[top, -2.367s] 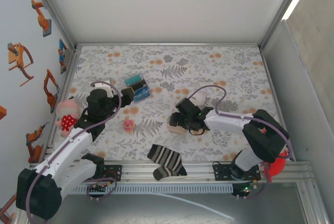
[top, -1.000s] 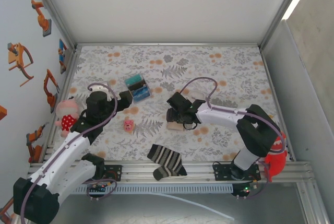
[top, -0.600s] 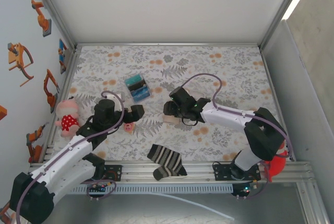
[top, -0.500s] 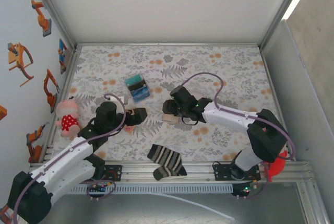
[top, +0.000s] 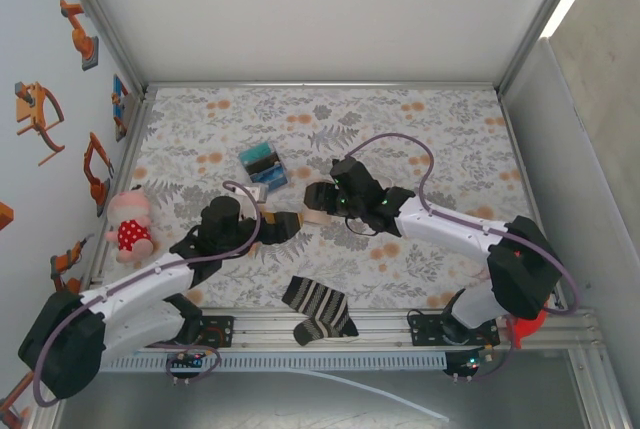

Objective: Take the credit cards out of the card holder

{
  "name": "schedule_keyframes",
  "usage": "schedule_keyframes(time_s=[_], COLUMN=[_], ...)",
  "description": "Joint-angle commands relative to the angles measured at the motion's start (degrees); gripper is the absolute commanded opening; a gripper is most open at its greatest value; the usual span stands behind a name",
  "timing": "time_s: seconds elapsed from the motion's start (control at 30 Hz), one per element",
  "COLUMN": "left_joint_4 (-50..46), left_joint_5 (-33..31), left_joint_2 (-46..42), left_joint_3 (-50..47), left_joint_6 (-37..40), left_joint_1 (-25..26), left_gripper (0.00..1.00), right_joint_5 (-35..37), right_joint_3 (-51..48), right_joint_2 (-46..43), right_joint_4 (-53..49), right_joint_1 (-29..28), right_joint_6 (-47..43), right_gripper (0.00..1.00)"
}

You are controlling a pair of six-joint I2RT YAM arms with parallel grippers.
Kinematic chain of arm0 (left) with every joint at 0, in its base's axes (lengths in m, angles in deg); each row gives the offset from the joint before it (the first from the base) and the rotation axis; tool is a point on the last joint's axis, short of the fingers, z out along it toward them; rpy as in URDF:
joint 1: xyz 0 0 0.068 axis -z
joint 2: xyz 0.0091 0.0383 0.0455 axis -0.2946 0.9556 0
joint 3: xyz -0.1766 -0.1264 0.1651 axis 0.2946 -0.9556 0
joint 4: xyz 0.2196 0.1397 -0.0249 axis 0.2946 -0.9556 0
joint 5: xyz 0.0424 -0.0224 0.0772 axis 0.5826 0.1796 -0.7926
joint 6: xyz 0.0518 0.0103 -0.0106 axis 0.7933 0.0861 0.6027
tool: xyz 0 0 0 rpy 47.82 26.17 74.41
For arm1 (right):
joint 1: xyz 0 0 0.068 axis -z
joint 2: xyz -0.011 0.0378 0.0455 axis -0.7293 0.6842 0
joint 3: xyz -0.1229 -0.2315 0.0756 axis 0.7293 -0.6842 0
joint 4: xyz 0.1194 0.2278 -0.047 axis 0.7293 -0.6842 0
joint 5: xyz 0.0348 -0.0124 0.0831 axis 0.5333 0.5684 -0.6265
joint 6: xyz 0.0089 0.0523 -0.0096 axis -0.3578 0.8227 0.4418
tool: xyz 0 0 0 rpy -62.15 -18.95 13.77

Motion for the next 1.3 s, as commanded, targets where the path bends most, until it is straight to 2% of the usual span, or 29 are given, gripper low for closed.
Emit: schedule_keyframes(time_s=[0.0,0.33,0.47,0.53,0.77,0.93,1.07,1.2,1.27], left_joint_4=[6.75,16.07,18.75,19.81,20.92,19.43,16.20,10.76,8.40], left_joint_5=[2.37,2.56,2.02,1.93,2.19,2.33,2.04,1.84,2.06], left_joint_2=[2.37,8.23,9.74,10.44,11.52,9.95,7.12,2.40,-0.46], left_joint_3=[1.79,2.39,2.66,2.80,2.75,2.68,3.00,3.46,3.43], left_joint_6=[-1.20,-4.30,-5.67,-6.31,-7.47,-6.84,-5.24,-2.62,-1.51], left_joint_1=[1.12,2.21,2.26,2.24,2.20,2.23,2.03,1.50,0.73], left_gripper=[0.89,0.87,0.83,0.76,0.39,0.20,0.13,0.09,0.05], right_joint_5=[-0.97,-1.62,-2.21,-2.55,-2.29,-0.74,0.00,-0.13,-0.13], right_joint_3=[0.19,-0.73,-1.30,-1.63,-2.17,-2.60,-3.08,-3.11,-3.49], right_joint_2=[-2.11,-3.26,-3.15,-3.09,-4.09,-5.88,-8.49,-11.94,-14.08], right_joint_4=[3.33,4.85,6.01,6.64,7.06,6.46,6.45,5.36,5.04], right_joint_1=[0.15,0.19,0.15,0.15,0.15,0.24,0.48,1.11,1.46], right_joint_6=[1.02,1.51,1.95,2.16,1.81,0.20,-1.44,-4.17,-5.43], right_gripper=[0.60,0.60,0.60,0.59,0.60,0.74,0.87,0.99,0.99])
